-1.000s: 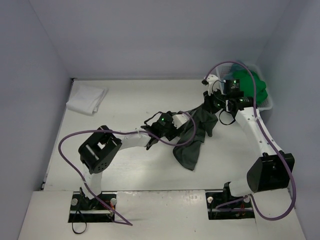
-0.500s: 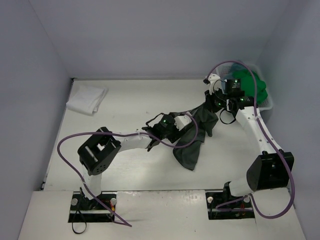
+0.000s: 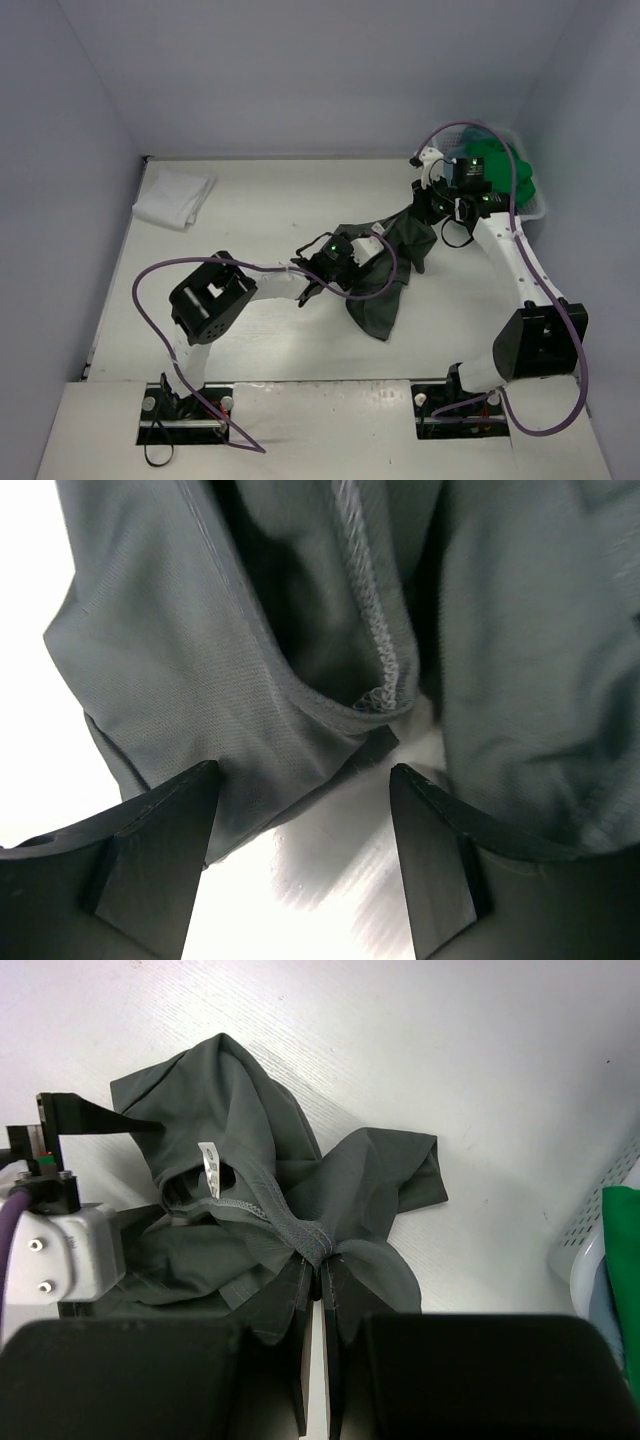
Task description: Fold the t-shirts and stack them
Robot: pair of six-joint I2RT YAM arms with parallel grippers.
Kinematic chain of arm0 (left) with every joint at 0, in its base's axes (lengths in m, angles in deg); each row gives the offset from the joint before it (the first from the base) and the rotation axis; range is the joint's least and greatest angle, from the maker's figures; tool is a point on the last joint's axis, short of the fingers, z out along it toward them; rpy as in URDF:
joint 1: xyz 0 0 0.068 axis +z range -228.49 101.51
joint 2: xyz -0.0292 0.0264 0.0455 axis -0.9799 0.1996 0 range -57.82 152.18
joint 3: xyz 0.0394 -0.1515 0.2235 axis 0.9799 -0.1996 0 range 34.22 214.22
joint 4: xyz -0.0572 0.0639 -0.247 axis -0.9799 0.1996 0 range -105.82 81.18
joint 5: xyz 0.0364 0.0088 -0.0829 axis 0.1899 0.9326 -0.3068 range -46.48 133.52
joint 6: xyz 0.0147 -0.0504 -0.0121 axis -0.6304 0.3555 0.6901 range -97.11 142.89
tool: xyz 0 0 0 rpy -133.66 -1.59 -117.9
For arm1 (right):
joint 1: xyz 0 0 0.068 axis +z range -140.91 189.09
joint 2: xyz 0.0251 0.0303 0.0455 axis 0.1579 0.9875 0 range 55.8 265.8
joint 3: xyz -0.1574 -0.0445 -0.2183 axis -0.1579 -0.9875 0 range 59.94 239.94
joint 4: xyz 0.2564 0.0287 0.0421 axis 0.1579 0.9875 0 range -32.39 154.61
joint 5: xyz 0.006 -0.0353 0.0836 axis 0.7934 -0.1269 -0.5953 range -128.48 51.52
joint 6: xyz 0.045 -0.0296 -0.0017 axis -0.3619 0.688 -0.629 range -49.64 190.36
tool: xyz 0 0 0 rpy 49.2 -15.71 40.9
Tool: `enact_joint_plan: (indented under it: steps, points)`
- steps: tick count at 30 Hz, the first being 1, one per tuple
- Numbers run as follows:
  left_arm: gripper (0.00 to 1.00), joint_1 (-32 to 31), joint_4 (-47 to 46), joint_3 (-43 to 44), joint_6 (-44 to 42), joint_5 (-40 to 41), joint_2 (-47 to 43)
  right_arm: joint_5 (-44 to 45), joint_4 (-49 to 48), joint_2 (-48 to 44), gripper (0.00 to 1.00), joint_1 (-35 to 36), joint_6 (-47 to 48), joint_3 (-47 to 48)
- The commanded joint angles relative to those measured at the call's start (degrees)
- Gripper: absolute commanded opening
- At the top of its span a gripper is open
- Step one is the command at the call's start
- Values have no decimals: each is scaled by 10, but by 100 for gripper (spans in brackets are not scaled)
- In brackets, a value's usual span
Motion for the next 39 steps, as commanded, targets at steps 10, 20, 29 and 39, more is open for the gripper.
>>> enact_joint_plan:
  steps: [10,20,29,39]
  points:
    - [63,-3,-87,18,-16,93,5,-30,-26,-21,0,-10,-6,4]
    - [63,-3,-70,26,-20,87,-16,-32,-27,-12,0,-19,0,4]
    - [63,-2,-50,32,-15,75,-42,-33,-28,-1,0,-26,0,9]
    - [64,-1,-45,36,-14,76,-59,-30,-29,5,0,-26,-2,7]
